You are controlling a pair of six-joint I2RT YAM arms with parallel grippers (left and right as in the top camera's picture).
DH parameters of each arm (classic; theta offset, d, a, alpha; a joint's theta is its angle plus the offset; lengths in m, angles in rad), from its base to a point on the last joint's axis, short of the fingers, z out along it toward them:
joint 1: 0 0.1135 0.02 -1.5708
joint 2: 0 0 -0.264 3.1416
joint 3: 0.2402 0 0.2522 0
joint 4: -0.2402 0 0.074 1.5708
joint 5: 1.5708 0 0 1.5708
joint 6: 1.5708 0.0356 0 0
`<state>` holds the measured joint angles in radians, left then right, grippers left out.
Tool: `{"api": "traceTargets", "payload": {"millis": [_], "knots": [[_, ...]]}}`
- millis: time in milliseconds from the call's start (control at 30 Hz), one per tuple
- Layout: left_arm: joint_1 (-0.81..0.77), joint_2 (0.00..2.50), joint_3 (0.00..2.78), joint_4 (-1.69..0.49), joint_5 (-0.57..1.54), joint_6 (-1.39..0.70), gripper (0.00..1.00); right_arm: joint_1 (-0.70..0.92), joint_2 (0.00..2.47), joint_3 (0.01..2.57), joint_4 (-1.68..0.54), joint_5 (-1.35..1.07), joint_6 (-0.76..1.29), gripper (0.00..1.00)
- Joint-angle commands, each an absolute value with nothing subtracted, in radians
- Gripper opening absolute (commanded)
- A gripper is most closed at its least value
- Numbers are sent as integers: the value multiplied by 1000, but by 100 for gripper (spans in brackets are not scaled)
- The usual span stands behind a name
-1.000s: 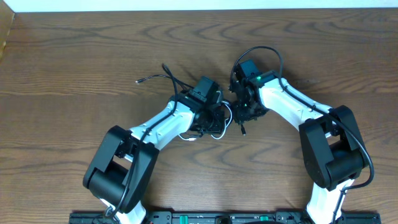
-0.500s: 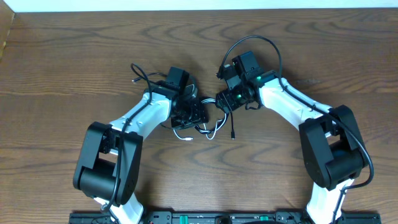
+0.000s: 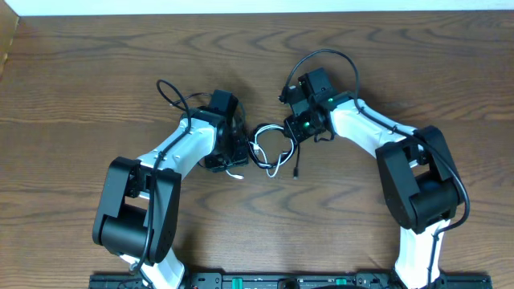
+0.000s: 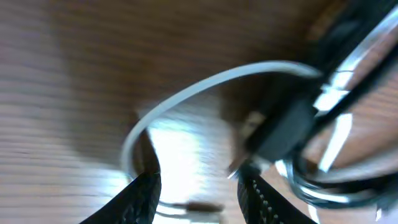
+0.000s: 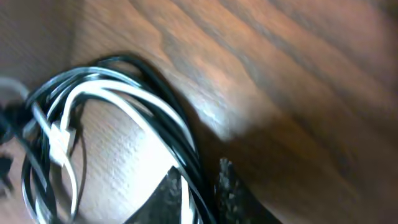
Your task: Untangle cables
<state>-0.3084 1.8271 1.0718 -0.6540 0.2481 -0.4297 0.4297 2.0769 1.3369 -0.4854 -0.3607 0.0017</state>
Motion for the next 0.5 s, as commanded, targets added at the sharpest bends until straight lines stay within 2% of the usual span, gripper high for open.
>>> {"api": "traceTargets", "payload": {"millis": [0,300,467], "knots": [[-302,1814,1060,-641,144,-434,45,400,2093,1329,-543,-339,88,15],[-302,1814,1060,-481,149,-420,45,416,2093,1328,-737,-434,214,15],[-302,1814,1060,-386,225,-420,45,476,2093,1328,-796,-452,255,14]]}}
